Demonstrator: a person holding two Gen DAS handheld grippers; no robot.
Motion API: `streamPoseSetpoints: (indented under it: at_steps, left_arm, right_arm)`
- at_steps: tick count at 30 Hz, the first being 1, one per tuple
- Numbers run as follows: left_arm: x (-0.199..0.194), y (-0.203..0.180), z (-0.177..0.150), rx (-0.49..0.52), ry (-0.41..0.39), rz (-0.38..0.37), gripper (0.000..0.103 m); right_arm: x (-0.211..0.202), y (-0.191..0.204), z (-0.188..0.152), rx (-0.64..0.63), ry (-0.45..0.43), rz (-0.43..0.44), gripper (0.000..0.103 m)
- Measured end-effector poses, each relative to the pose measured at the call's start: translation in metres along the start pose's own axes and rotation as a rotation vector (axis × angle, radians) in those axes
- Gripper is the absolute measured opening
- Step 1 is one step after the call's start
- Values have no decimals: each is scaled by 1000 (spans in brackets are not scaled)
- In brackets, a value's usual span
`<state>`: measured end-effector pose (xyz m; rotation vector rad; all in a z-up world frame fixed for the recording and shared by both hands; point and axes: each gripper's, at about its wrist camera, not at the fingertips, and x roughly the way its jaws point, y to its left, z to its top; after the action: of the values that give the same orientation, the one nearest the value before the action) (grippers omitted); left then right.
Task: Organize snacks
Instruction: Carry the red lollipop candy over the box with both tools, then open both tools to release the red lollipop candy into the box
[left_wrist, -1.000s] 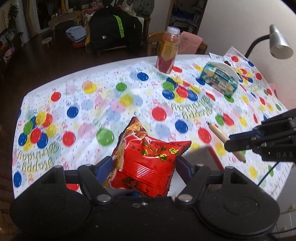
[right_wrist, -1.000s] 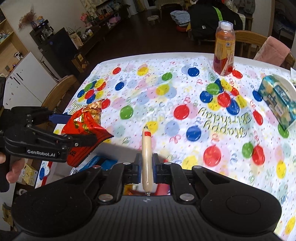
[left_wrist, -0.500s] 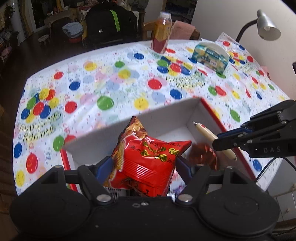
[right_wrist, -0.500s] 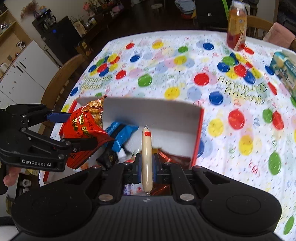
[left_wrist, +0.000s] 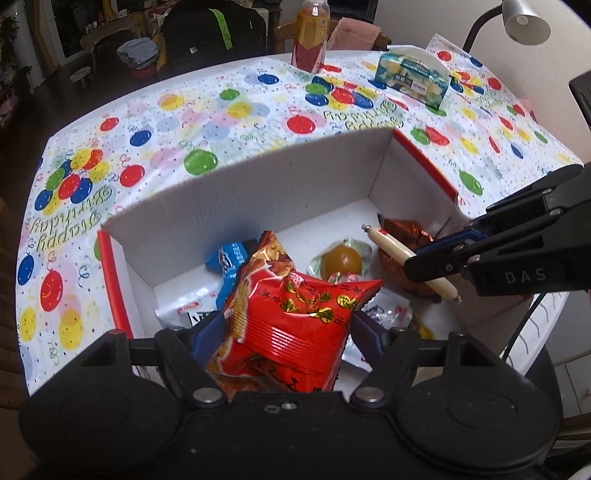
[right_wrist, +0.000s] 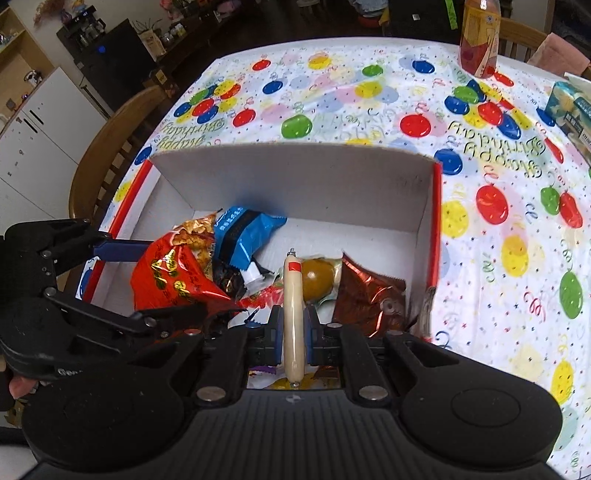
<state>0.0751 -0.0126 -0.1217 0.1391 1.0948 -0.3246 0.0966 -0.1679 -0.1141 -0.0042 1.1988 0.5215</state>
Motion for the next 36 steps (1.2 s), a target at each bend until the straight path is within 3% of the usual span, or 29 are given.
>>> streamPoseSetpoints:
  at_steps: [21, 28, 36]
  left_arm:
    - [16, -12, -9, 82, -11, 29, 72]
    - [15, -13, -9, 65, -19, 27, 77]
    - [17, -12, -9, 4, -20, 45, 86]
  right_arm:
    - [23, 6, -14, 53, 13, -69, 11]
    - [19, 6, -19, 45, 6, -50, 11]
    - [4, -3, -22, 33, -29, 31, 12]
